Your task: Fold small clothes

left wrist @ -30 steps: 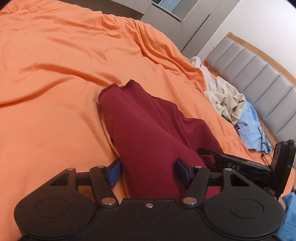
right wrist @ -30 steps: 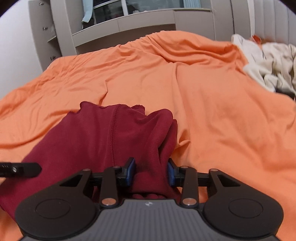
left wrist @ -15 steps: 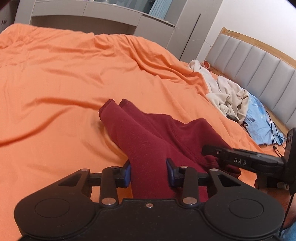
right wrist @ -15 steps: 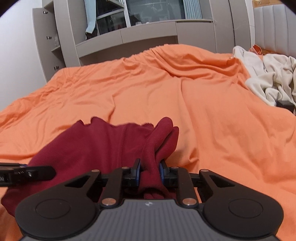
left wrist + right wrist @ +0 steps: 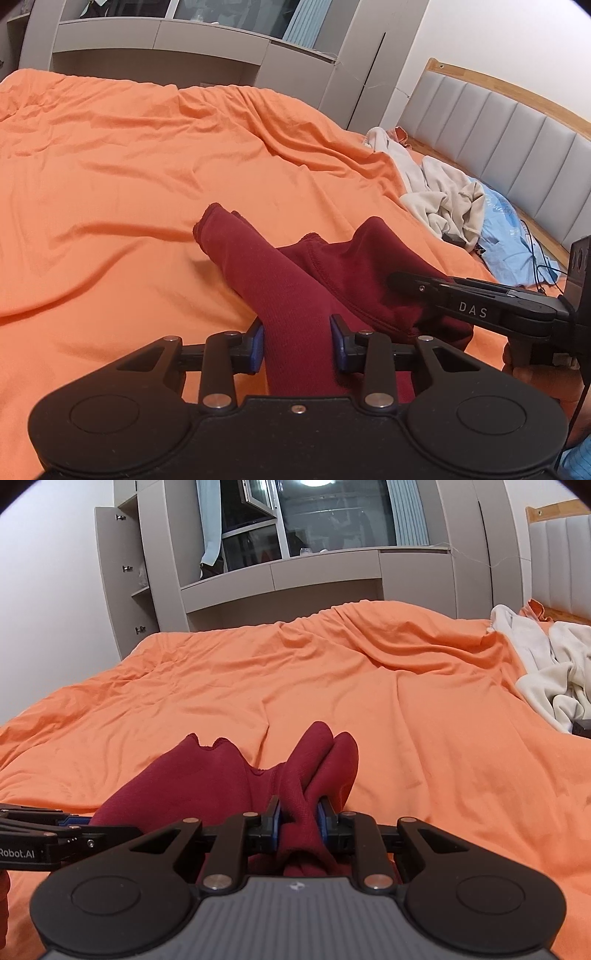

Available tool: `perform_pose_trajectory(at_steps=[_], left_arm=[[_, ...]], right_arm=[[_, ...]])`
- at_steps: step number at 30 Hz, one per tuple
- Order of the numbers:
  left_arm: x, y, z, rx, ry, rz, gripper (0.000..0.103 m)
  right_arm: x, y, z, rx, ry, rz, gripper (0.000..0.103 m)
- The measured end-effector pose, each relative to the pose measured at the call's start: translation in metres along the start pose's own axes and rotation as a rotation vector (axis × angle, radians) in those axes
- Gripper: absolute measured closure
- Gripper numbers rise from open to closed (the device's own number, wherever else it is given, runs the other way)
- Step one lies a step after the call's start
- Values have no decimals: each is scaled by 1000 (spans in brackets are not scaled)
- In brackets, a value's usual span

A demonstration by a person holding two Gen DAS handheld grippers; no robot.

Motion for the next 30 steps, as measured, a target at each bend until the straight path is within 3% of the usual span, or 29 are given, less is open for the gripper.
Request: perform_pose_trajectory(at_steps=[11,17,24,30], left_arm=[[4,-1,-34,12,174,-9,66],[7,-4,-28,20,154,-36,69],[19,-37,-13,91,196,-116,69],[26,-68,14,183,188,-172,69]], right_arm=[[-4,2,-11,-7,30,17,82],[-1,0,-11,6,42,8,83],[10,-4,11,60,52,-58,84],[22,4,56,121,24,-93,84]])
Point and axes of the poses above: each gripper's, at about its wrist camera, not at the fingertips, and y roughly the way its jaws point, z to its left, x to its top, the point moved 2 cm from there along y, roughly the way its jaws point, and after that the axes turned 15 degrees about -x, right-handed, at the moved point
